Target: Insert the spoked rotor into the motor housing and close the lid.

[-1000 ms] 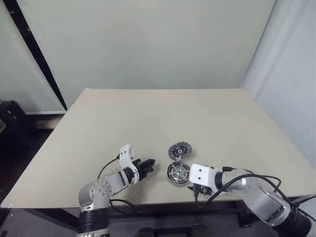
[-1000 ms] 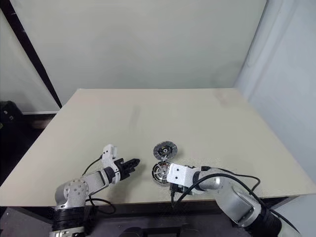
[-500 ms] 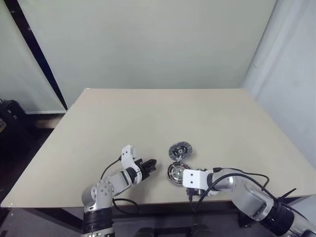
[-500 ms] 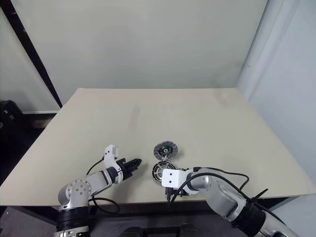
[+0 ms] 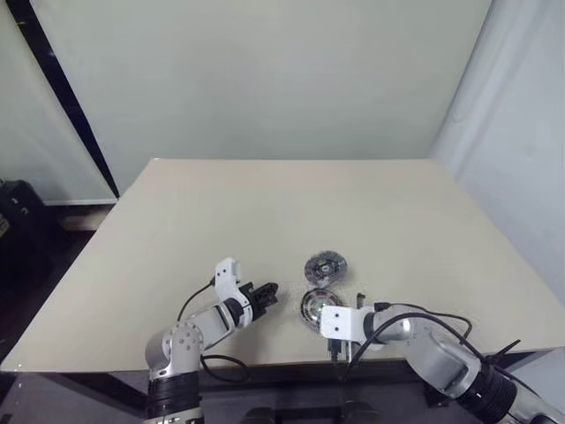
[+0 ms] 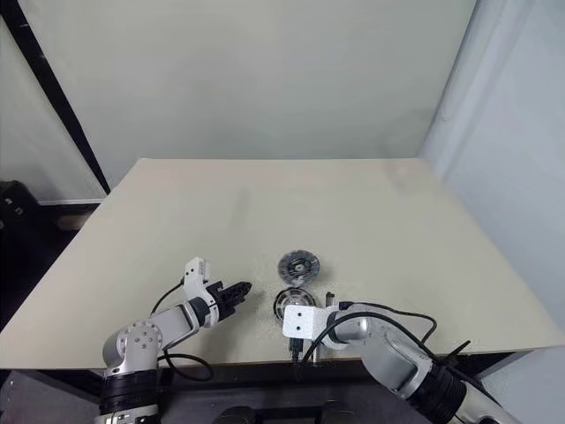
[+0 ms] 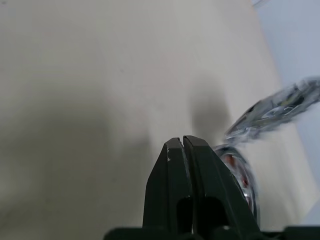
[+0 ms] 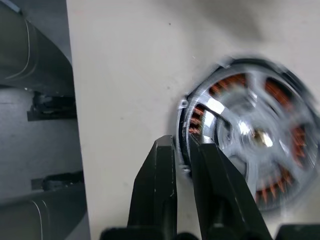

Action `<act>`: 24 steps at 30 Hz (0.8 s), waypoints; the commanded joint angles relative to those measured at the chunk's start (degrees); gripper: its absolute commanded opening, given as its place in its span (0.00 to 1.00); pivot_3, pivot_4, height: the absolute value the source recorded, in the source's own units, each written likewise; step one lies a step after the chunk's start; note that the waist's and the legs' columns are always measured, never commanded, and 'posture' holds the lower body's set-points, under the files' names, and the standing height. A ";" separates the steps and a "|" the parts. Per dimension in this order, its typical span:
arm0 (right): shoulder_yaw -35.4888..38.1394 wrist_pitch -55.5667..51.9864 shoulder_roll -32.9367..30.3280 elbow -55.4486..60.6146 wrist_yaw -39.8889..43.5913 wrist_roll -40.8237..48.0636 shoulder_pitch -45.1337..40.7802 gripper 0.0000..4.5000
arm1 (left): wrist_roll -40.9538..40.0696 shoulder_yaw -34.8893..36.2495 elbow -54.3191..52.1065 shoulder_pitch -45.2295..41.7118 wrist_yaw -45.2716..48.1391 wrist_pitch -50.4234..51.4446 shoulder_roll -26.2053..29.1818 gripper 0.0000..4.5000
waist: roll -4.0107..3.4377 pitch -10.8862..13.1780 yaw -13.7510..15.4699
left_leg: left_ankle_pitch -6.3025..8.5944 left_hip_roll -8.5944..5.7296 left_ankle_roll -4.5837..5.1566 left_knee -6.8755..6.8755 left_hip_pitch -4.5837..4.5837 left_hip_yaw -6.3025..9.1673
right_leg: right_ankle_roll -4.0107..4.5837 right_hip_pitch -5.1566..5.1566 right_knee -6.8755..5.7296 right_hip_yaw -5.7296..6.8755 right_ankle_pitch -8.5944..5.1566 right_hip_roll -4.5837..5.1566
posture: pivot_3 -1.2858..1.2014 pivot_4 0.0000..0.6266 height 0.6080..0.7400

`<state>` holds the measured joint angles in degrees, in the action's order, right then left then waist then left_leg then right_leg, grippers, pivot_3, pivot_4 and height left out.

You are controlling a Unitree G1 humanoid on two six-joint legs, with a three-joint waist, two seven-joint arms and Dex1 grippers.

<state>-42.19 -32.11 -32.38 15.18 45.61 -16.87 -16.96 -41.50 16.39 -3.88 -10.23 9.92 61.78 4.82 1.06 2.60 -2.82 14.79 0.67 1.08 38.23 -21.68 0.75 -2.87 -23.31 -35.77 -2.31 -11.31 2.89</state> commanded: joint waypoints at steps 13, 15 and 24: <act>12.90 -21.91 17.20 6.85 -5.30 8.60 2.96 0.02 | 1.65 0.09 -0.25 -0.42 1.46 -6.78 1.83 0.00 | 0.01 0.00 -0.01 | -0.06 0.03 -0.06 0.00 -0.05 0.04 | 0.02 -0.04 -0.15 -0.01 0.02 -0.05 | 0.52 0.00 1.00; 13.78 -25.87 20.34 6.67 -7.89 8.84 3.14 0.00 | 2.12 0.68 0.43 -0.51 1.41 -8.90 1.85 0.00 | 0.00 -0.01 0.01 | -0.06 0.03 -0.07 -0.07 -0.07 0.05 | 0.03 -0.10 -0.15 -0.01 0.02 -0.05 | 0.52 0.00 1.00; 18.11 -36.34 32.70 2.02 -18.58 12.07 2.37 0.00 | 4.48 1.00 2.07 -0.14 1.31 -15.75 2.17 0.00 | -0.01 -0.01 0.03 | 0.02 -0.02 -0.21 -0.14 -0.17 0.05 | 0.03 -0.16 -0.05 0.00 0.04 0.02 | 0.52 0.00 1.00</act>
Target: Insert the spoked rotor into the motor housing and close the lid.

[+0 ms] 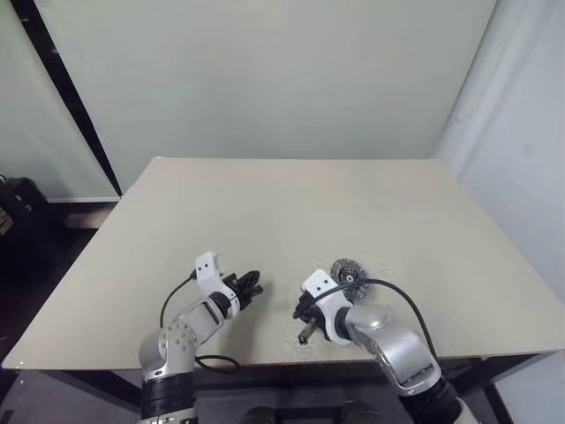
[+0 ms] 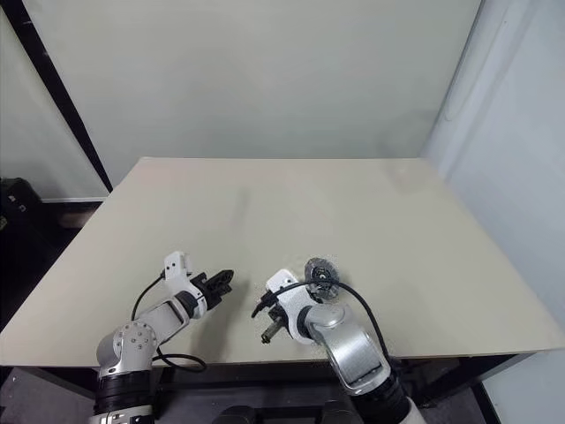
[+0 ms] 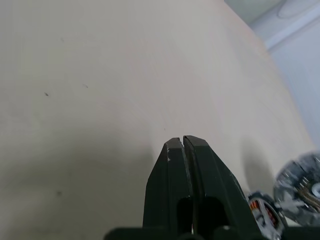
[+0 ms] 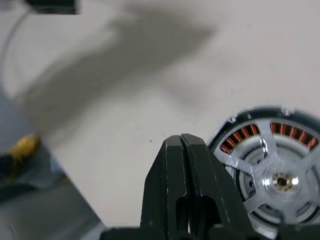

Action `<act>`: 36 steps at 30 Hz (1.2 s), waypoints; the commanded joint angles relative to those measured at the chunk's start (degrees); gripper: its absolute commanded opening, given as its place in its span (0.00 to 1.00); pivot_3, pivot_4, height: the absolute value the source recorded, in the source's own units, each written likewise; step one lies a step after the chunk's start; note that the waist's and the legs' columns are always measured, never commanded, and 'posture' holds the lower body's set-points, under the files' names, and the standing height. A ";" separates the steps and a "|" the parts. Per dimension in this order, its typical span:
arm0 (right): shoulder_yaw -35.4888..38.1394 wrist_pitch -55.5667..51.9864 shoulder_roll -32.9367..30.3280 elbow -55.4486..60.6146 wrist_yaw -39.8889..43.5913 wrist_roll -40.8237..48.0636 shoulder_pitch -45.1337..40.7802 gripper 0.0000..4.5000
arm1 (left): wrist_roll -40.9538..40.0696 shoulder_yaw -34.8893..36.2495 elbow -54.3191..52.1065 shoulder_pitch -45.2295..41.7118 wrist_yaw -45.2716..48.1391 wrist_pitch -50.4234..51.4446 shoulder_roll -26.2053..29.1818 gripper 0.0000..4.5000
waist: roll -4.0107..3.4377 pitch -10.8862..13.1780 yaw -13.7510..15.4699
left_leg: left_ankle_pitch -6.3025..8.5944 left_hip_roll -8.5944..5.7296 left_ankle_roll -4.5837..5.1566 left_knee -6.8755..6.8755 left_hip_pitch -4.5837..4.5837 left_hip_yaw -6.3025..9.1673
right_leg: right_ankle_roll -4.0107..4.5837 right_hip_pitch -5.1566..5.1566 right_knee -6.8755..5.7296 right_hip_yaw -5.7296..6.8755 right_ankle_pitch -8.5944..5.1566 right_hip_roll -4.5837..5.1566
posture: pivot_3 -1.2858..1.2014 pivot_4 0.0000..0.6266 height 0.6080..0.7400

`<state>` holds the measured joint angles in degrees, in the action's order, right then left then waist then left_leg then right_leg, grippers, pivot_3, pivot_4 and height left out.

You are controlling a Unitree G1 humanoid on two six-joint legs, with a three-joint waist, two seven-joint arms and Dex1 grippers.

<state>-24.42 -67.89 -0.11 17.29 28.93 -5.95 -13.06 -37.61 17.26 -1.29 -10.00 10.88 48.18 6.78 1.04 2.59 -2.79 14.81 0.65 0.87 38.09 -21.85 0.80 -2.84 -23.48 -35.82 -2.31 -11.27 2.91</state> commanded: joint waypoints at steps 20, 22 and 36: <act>-20.57 12.84 -35.38 9.88 14.37 -2.59 -13.81 0.56 | 2.86 -3.80 0.13 0.20 2.69 -3.72 -0.13 0.00 | 0.01 0.01 -0.05 | -0.07 0.00 0.13 0.04 0.02 -0.02 | -0.01 0.04 0.09 0.02 -0.01 -0.02 | 0.52 0.00 1.00; -21.88 14.03 -35.99 8.56 15.59 -3.17 -14.45 0.56 | 2.93 -3.85 0.18 0.11 2.80 -3.71 -0.06 0.00 | 0.01 0.01 -0.06 | -0.07 0.00 0.13 0.04 0.01 -0.01 | -0.01 0.04 0.08 0.02 -0.01 -0.02 | 0.52 0.00 1.00; -22.75 20.07 -33.52 0.30 15.37 -6.41 -12.83 0.48 | 2.66 -3.57 -1.10 1.17 2.70 -3.29 0.60 0.00 | 0.01 0.01 -0.02 | -0.08 0.00 0.14 0.04 0.00 0.00 | -0.01 0.06 0.06 0.02 -0.01 -0.02 | 0.52 0.00 1.00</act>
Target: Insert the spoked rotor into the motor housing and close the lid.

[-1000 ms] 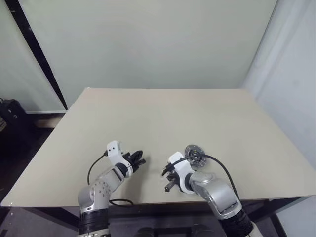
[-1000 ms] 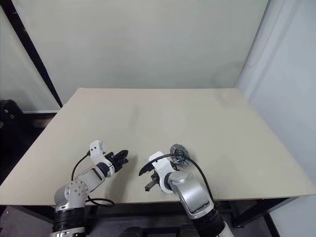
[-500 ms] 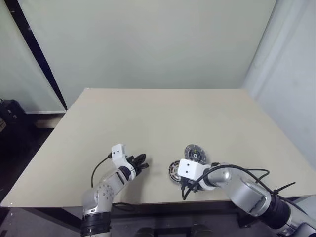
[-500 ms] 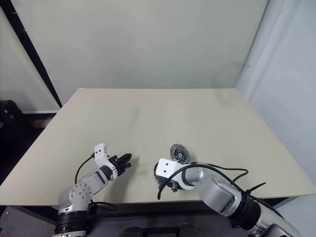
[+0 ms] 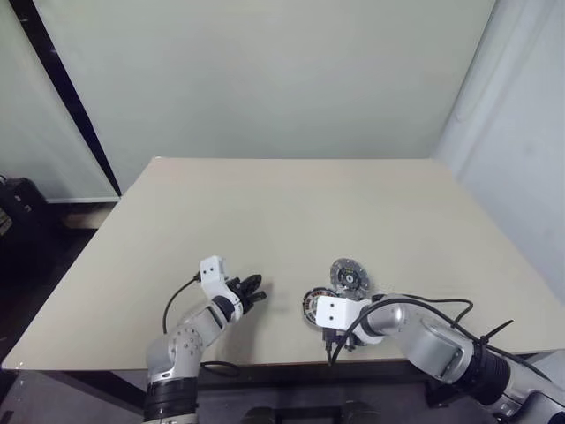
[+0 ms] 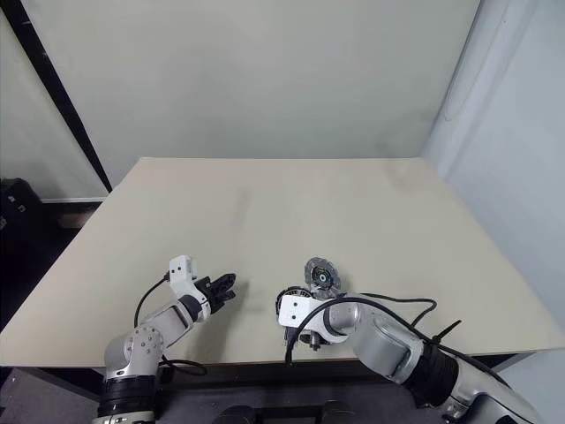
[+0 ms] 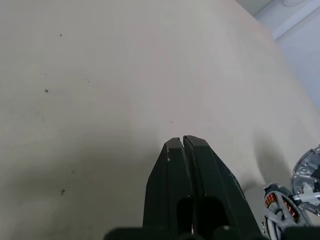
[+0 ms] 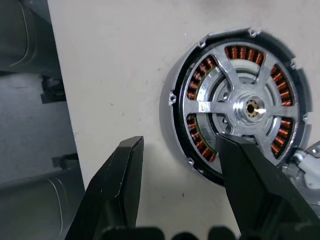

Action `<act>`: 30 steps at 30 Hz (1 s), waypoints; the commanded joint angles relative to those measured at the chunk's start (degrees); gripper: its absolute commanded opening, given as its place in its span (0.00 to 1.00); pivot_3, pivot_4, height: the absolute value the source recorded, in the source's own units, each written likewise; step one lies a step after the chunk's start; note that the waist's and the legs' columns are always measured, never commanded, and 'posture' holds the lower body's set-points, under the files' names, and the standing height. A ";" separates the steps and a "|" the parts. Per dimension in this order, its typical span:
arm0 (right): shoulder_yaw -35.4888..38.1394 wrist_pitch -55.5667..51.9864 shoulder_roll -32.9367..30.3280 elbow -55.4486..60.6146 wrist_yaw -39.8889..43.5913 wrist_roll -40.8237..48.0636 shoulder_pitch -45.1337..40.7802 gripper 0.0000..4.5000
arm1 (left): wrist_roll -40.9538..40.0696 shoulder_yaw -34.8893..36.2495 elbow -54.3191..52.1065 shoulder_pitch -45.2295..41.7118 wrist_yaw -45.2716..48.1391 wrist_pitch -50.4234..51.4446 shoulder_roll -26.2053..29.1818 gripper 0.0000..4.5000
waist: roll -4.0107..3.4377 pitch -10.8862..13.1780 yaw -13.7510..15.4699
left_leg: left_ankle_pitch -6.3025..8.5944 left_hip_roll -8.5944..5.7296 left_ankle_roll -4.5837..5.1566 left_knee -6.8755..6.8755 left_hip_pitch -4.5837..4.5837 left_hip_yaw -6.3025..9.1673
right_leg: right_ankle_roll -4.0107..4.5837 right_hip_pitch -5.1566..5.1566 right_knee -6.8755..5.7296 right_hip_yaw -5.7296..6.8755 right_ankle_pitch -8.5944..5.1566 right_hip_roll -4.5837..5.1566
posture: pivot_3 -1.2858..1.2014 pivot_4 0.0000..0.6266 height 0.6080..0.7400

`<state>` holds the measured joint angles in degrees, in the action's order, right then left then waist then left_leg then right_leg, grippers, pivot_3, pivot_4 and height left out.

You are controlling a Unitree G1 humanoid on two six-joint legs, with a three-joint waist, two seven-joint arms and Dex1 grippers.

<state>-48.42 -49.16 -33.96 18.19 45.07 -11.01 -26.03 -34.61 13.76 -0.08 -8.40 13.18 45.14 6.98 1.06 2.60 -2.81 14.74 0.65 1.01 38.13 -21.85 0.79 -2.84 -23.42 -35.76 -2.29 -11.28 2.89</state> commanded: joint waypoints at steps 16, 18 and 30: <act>6.59 -0.53 6.06 -0.52 -3.18 -0.80 2.64 0.02 | -0.18 0.10 -1.85 -0.67 0.44 -0.57 0.37 0.00 | 0.03 -0.01 -0.05 | -0.01 0.03 -0.01 0.10 0.15 -0.04 | 0.00 0.05 -0.02 -0.01 0.00 0.00 | 0.52 0.00 1.00; 8.52 -4.85 9.09 1.19 -3.02 0.79 2.75 0.02 | -0.06 0.07 -1.63 -0.71 0.49 -0.77 0.34 0.00 | 0.03 -0.01 -0.04 | -0.01 0.06 -0.01 0.10 0.14 -0.05 | 0.00 0.07 -0.09 -0.01 0.00 -0.02 | 0.52 0.00 1.00; 8.56 -18.26 17.03 4.21 -3.76 8.04 -1.02 0.02 | 0.76 -0.67 0.23 -1.24 0.76 -2.86 -0.82 0.00 | 0.01 -0.01 0.06 | 0.00 0.03 -0.01 -0.06 -0.09 0.02 | 0.00 -0.11 -0.03 0.02 0.02 -0.02 | 0.52 0.00 1.00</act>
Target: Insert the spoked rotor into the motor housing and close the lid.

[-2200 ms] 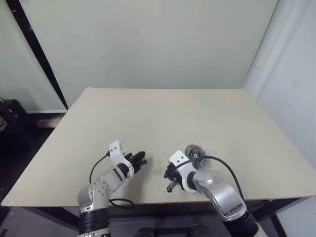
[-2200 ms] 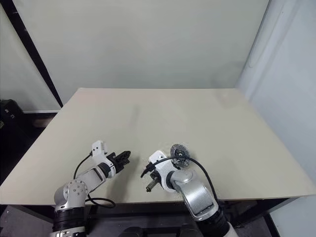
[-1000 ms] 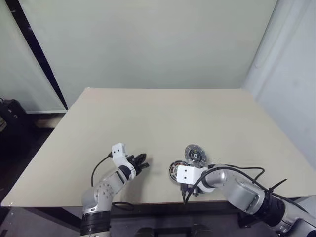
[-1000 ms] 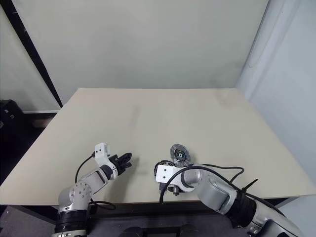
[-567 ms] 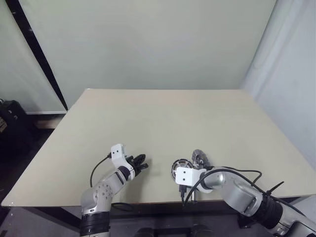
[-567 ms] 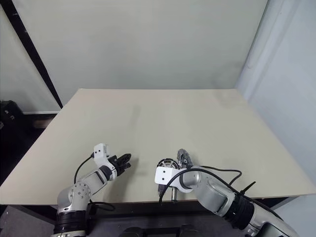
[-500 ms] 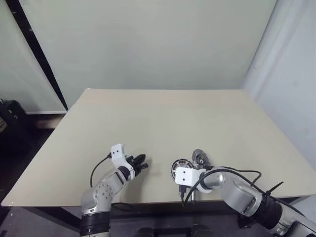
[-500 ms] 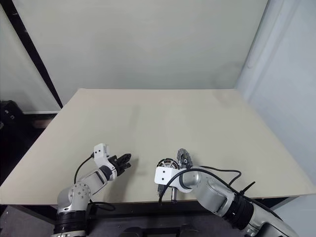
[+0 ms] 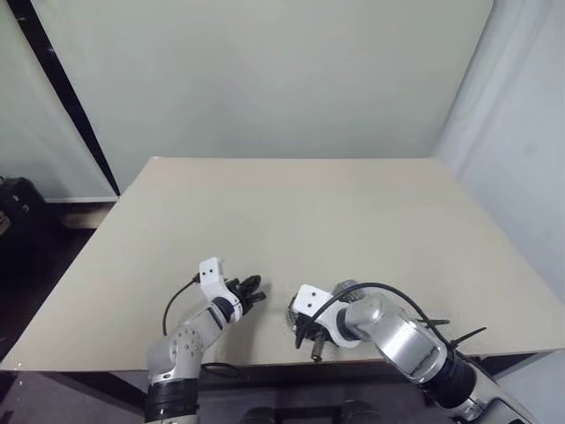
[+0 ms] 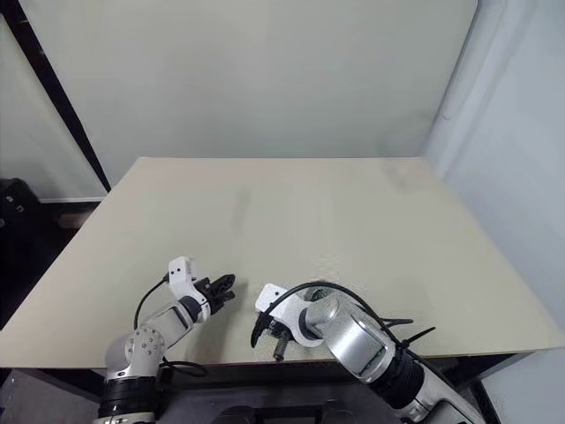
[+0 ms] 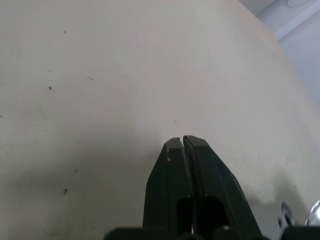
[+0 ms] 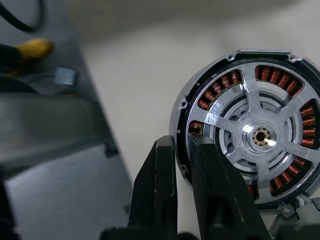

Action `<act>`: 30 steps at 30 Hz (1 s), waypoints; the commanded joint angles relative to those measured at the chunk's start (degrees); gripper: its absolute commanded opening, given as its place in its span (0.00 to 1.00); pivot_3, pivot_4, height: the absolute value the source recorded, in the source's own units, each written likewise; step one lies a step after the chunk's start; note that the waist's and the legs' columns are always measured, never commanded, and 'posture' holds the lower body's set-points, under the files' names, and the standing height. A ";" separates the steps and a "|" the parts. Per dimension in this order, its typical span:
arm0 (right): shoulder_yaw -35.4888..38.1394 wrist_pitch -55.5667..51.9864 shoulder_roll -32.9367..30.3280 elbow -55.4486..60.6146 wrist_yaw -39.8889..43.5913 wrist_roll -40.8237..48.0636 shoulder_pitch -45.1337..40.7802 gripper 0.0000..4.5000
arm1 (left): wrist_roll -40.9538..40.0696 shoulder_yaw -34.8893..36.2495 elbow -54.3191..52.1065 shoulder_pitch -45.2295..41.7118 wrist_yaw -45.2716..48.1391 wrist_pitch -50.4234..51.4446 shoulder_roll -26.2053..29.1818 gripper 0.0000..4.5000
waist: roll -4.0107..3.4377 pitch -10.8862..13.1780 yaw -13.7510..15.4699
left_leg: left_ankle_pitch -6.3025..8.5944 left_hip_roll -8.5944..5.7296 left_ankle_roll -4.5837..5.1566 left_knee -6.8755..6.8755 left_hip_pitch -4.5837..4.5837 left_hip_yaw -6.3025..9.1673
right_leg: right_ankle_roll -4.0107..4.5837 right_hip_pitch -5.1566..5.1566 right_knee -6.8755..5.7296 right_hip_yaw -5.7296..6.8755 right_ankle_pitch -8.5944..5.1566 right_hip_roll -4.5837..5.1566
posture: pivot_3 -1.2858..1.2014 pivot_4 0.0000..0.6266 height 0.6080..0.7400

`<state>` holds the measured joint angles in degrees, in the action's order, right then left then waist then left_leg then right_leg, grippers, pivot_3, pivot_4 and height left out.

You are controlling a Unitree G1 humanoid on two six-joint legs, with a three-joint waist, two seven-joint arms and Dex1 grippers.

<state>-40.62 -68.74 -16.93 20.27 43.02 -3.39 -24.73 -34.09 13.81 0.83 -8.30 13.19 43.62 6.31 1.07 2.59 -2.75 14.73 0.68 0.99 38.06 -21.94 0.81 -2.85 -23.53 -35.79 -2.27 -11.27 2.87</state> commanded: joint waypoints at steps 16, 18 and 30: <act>-3.64 8.67 -4.52 1.09 -4.71 -0.72 -4.33 0.45 | 0.46 -0.86 -0.43 -1.02 1.53 -2.35 0.45 0.00 | 0.00 0.00 -0.08 | 0.00 -0.02 -0.01 0.05 0.04 0.00 | 0.00 0.05 -0.01 -0.01 0.00 0.02 | 0.52 0.00 1.00; -3.44 8.41 -4.64 1.83 -4.84 -0.53 -4.83 0.60 | 0.46 -0.87 -0.37 -1.01 1.60 -2.39 0.52 0.00 | 0.00 0.00 -0.08 | 0.00 -0.01 0.00 0.03 0.04 0.01 | 0.00 0.04 -0.01 0.00 0.00 0.00 | 0.52 0.00 1.00; 14.42 3.63 0.22 14.23 -12.34 1.68 -5.08 0.99 | -0.75 0.07 -2.06 0.66 6.06 -1.69 5.01 0.00 | -0.01 0.00 -0.05 | 0.00 0.00 -0.01 0.02 0.03 0.00 | 0.00 0.02 -0.01 -0.01 0.00 0.01 | 0.52 0.00 1.00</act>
<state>-30.24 -64.58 -15.47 31.95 32.27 -1.25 -28.79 -33.91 13.15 1.39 -7.35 17.85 42.11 10.39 1.05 2.59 -2.80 14.74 0.68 0.97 38.09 -21.90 0.82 -2.85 -23.52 -35.75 -2.28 -11.27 2.89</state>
